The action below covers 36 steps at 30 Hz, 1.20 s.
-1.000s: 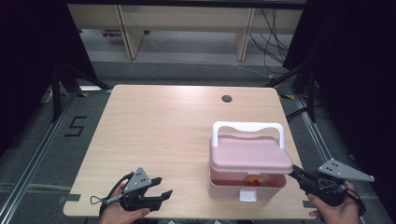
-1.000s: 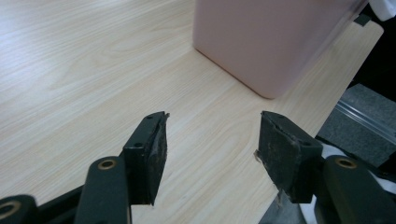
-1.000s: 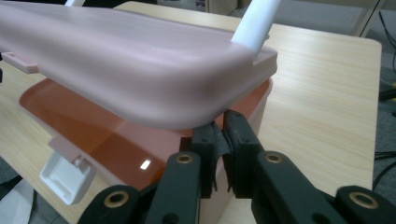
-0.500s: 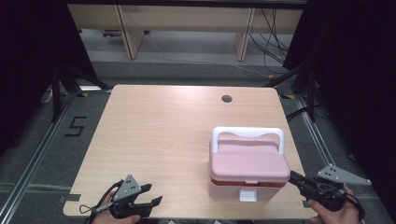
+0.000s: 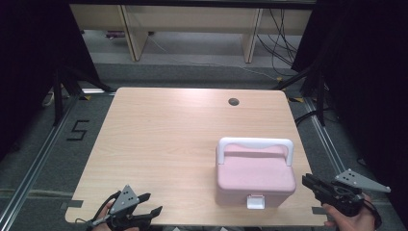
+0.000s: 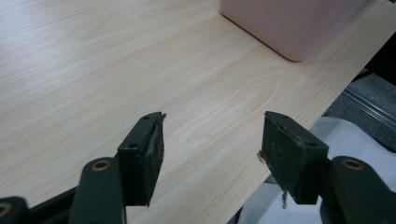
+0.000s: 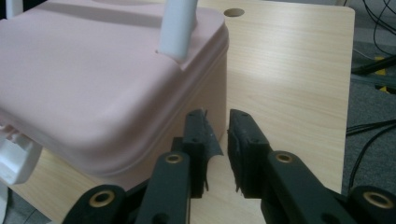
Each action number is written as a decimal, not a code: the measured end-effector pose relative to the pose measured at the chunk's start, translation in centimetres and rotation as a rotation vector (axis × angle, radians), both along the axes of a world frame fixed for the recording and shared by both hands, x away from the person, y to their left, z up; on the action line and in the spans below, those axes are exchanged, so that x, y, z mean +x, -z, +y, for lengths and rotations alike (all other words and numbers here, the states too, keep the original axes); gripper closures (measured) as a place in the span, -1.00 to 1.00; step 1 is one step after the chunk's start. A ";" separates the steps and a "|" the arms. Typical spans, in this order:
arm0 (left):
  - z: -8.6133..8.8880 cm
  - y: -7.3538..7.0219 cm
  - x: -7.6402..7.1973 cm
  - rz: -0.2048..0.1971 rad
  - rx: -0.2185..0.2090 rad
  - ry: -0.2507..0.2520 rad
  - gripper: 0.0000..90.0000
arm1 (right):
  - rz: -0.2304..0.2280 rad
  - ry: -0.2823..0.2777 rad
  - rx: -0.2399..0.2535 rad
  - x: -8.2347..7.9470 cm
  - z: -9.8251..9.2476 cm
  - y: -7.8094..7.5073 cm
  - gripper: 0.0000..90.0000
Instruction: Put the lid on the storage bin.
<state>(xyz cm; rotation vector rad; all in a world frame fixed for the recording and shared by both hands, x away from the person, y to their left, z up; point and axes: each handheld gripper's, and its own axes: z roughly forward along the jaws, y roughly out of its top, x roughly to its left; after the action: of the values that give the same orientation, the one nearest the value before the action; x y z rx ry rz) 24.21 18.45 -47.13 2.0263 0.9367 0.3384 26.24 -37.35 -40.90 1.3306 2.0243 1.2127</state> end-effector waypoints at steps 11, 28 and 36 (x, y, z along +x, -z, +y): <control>-0.1 0.3 -0.4 -0.040 0.004 0.017 -0.33 | 0.046 0.032 -0.023 -0.2 0.2 1.2 0.16; 0.0 0.4 -1.1 -0.087 0.006 0.044 -0.52 | 0.081 0.046 -0.066 -1.3 1.3 3.2 -0.37; -0.1 0.6 -1.1 -0.086 0.014 0.046 -0.61 | 0.114 0.020 -0.073 -1.8 1.2 5.0 -0.53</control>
<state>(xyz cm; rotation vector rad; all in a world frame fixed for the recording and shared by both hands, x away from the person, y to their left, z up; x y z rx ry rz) 23.07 18.34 -47.73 2.0262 0.8364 0.4044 24.41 -36.10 -45.91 1.4106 2.1069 1.0657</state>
